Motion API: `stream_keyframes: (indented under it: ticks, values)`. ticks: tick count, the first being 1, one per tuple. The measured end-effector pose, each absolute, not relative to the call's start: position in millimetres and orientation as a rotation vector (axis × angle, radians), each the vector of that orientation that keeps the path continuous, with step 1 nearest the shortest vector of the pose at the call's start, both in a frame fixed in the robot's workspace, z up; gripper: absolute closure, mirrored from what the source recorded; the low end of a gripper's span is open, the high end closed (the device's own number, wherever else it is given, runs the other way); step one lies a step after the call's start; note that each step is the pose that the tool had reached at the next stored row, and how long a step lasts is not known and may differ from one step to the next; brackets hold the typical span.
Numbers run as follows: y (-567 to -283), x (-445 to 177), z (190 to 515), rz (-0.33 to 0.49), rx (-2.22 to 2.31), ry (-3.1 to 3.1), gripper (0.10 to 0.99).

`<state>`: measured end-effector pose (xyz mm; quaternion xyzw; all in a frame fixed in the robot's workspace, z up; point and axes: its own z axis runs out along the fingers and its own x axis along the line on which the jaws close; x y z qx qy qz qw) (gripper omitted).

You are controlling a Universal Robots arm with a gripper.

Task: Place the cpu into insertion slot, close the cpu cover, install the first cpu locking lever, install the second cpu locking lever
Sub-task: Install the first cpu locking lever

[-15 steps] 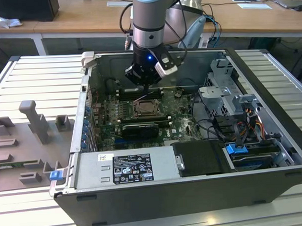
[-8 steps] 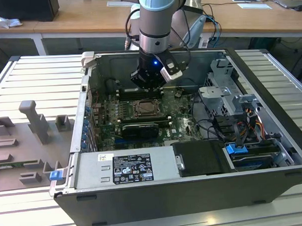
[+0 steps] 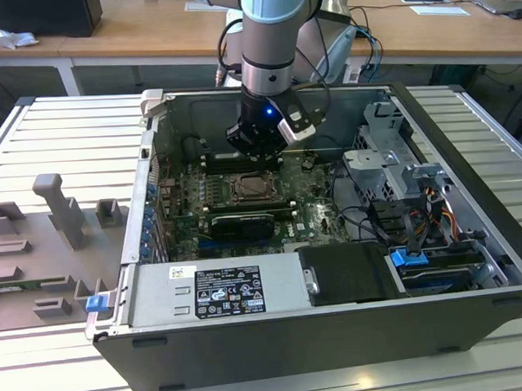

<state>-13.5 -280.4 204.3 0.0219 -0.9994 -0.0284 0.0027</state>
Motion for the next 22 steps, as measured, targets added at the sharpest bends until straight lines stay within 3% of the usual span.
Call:
stream_keyframes:
  ticks: [22]
  values:
    - [-283.2, -13.5, 209.5, -0.077, 0.068, -3.134, 0.98]
